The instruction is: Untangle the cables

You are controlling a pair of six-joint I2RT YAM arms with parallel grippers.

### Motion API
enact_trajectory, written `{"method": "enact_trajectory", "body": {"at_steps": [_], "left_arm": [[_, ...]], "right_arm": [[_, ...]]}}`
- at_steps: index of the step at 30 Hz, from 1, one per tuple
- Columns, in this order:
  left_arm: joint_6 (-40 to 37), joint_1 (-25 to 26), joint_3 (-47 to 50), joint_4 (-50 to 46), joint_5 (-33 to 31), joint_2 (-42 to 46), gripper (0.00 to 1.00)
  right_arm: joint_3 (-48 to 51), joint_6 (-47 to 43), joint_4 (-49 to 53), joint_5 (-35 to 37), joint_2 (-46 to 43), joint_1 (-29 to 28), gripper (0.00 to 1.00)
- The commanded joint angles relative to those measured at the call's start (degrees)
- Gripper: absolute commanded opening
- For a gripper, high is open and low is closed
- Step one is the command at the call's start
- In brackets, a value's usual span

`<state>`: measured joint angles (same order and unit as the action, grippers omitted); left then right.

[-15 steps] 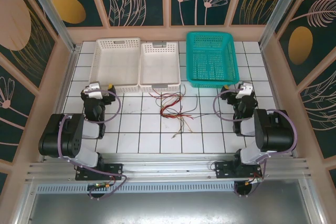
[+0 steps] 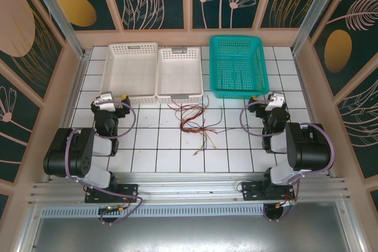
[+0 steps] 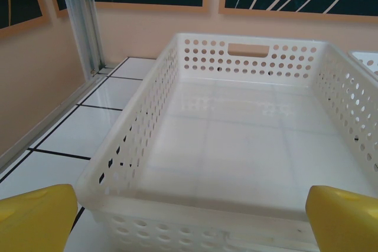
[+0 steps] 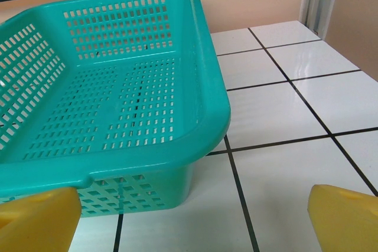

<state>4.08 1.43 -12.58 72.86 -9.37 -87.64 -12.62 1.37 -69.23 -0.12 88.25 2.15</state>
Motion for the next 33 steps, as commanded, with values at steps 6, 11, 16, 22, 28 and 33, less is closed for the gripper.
{"method": "enact_trajectory", "body": {"at_steps": [6, 11, 16, 22, 28, 33], "left_arm": [[-0.4, 0.0, -0.6, 0.7, 0.8, 0.6, 0.99], [-0.5, 0.0, -0.6, 0.7, 0.8, 0.6, 0.99], [-0.5, -0.1, -0.6, 0.7, 0.8, 0.6, 0.99], [-0.5, 0.0, -0.7, 0.7, 0.9, 0.5, 0.99], [0.5, 0.0, -0.7, -1.3, -2.0, 3.2, 0.99], [0.9, 0.0, -2.3, -11.7, -2.1, 11.9, 0.99]], "right_arm": [[-0.9, -0.4, -1.8, -1.0, 0.0, -0.1, 0.99], [-0.9, -0.4, -1.9, -1.0, 0.0, -0.1, 0.99], [-2.4, -2.1, 2.7, -4.6, -2.5, -0.4, 0.99], [-6.0, 0.9, 19.8, -0.8, -15.2, -1.6, 0.99], [-10.5, 7.2, 33.6, -1.2, -29.8, -4.2, 0.99], [-18.8, 23.7, 48.0, -2.2, -34.0, -3.9, 0.99]]}}
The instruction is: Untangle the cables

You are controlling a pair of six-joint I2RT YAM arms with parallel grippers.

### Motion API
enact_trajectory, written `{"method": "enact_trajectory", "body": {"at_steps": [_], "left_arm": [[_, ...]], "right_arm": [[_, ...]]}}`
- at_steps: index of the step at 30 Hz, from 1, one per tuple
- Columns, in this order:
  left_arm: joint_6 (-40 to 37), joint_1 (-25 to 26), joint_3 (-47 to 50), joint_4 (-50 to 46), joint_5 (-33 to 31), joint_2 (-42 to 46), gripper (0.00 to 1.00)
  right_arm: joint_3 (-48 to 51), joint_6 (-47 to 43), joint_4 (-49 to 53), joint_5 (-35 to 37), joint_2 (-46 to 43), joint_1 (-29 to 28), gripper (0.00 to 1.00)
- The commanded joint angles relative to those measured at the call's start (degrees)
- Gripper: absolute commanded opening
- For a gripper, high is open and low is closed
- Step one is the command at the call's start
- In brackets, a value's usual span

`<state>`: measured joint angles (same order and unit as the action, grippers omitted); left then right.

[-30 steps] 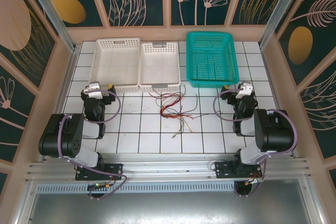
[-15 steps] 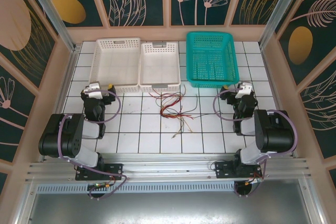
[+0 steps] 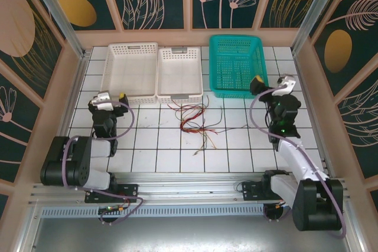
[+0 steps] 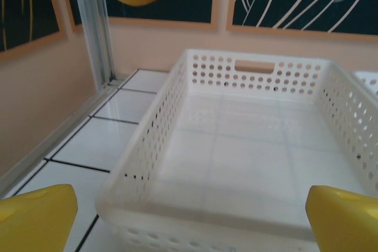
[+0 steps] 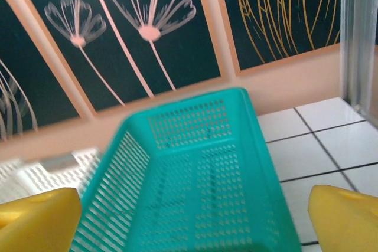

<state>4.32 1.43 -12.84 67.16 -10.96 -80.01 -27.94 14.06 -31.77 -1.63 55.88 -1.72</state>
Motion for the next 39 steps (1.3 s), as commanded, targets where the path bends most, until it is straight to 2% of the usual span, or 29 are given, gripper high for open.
{"method": "enact_trajectory", "body": {"at_steps": [1, 2, 6, 9, 11, 14, 17, 18, 20, 25, 32, 37, 39], "left_arm": [[1.6, 0.0, -3.0, -9.4, -0.7, 6.3, 0.99], [3.7, -0.1, -3.9, -12.5, -1.4, 8.5, 0.99], [12.4, 0.0, -4.8, -20.2, -2.0, 17.6, 0.99], [18.2, 0.0, -7.5, -28.7, 0.4, 23.0, 0.99], [23.3, 0.0, -12.8, -40.7, -0.3, 25.0, 0.99], [26.4, 0.0, -20.5, -55.9, -0.4, 25.4, 0.99], [34.3, 0.0, -25.2, -64.1, -0.2, 25.4, 0.99], [34.6, 0.0, -25.8, -64.5, 2.2, 25.7, 0.99], [32.1, 0.0, -26.2, -64.2, 11.6, 26.8, 0.99], [33.9, 0.0, -27.1, -68.8, 22.2, 27.1, 0.99], [37.4, 0.9, -22.8, -71.5, 26.3, 27.6, 0.99], [39.0, 7.4, -17.6, -70.3, 22.5, 30.1, 0.99], [39.9, 9.1, -15.4, -69.1, 23.3, 30.5, 0.99]], "right_arm": [[-4.2, 15.7, 12.9, 1.0, -2.0, 0.0, 0.99], [-4.8, 18.3, 14.3, 0.8, -2.4, 0.1, 0.99], [-4.0, 16.5, 9.6, -8.0, -3.3, 0.0, 0.99], [-4.4, 17.8, 10.1, -9.2, -4.0, -0.9, 0.99], [-5.7, 17.0, 12.9, -10.1, -4.3, -1.9, 0.99], [-9.2, 12.9, 20.2, -9.2, -3.9, -4.8, 0.99], [-11.7, 9.8, 25.9, -7.5, -2.9, -9.6, 0.99], [-12.5, 9.0, 27.9, -6.6, -2.7, -11.2, 0.99], [-12.7, 8.1, 31.8, -3.7, -2.9, -14.5, 0.99], [-9.7, 9.7, 38.2, -1.2, -3.5, -21.6, 0.99], [-3.1, 12.3, 36.3, 1.0, -2.1, -34.1, 0.98], [-2.5, 13.5, 31.1, 0.1, 3.2, -39.2, 0.95], [-3.0, 14.0, 28.5, -0.7, 6.6, -40.4, 0.95]]}}
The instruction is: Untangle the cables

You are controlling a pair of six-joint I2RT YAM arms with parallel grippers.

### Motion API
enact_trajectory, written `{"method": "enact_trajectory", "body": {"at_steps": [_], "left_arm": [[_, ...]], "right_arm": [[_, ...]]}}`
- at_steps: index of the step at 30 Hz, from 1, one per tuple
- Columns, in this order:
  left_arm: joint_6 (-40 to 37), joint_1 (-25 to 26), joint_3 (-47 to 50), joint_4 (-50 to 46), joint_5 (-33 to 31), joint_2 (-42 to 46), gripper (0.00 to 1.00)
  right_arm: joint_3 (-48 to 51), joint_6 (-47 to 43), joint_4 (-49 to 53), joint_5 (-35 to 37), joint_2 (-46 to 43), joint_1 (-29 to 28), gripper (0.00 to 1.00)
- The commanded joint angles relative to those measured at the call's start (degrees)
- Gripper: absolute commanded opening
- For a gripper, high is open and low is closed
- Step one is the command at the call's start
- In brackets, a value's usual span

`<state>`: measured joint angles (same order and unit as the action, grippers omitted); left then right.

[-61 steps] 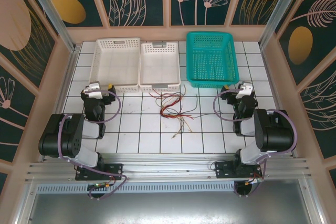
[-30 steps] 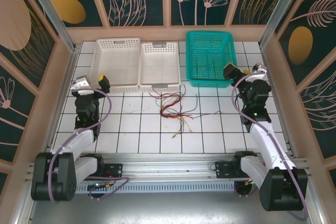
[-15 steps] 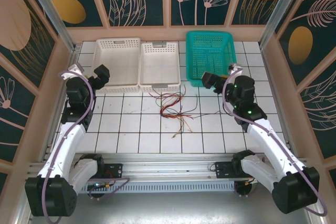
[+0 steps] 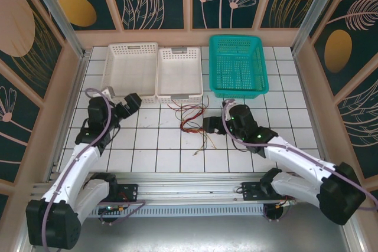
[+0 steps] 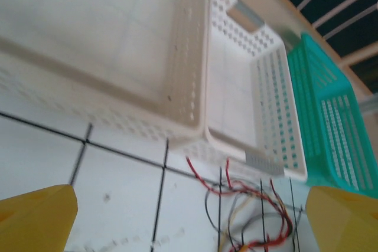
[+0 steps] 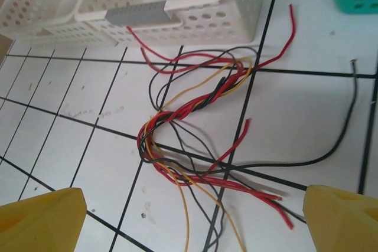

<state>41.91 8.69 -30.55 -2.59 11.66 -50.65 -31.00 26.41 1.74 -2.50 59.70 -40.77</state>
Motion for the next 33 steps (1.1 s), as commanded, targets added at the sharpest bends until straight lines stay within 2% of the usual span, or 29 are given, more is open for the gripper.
{"method": "enact_trajectory", "body": {"at_steps": [1, 6, 14, 19, 28, 33], "left_arm": [[2.7, 2.5, 3.4, 0.8, 0.2, 1.7, 0.98], [3.8, 4.0, 8.9, 1.8, -0.8, 5.6, 0.98], [4.7, 5.3, 13.2, 3.4, -0.2, 7.1, 0.98], [5.0, 5.6, 13.9, 3.6, -0.4, 7.6, 0.99], [6.1, 6.2, 15.6, 3.7, -1.2, 8.7, 0.98], [6.0, 6.4, 15.5, 2.8, -1.4, 8.7, 0.97]], "right_arm": [[-0.8, 1.9, -5.8, 0.1, 5.0, -2.1, 0.94], [-6.0, 2.8, -7.6, 0.9, 15.7, -5.3, 0.92], [-13.0, 6.1, -9.6, 1.9, 27.0, -5.6, 0.82], [-18.5, 7.3, -7.1, 3.1, 33.5, -5.6, 0.76], [-23.7, 9.0, -3.4, 5.8, 41.0, -5.7, 0.68], [-24.2, 9.7, -2.3, 7.1, 40.9, -6.7, 0.63]]}}
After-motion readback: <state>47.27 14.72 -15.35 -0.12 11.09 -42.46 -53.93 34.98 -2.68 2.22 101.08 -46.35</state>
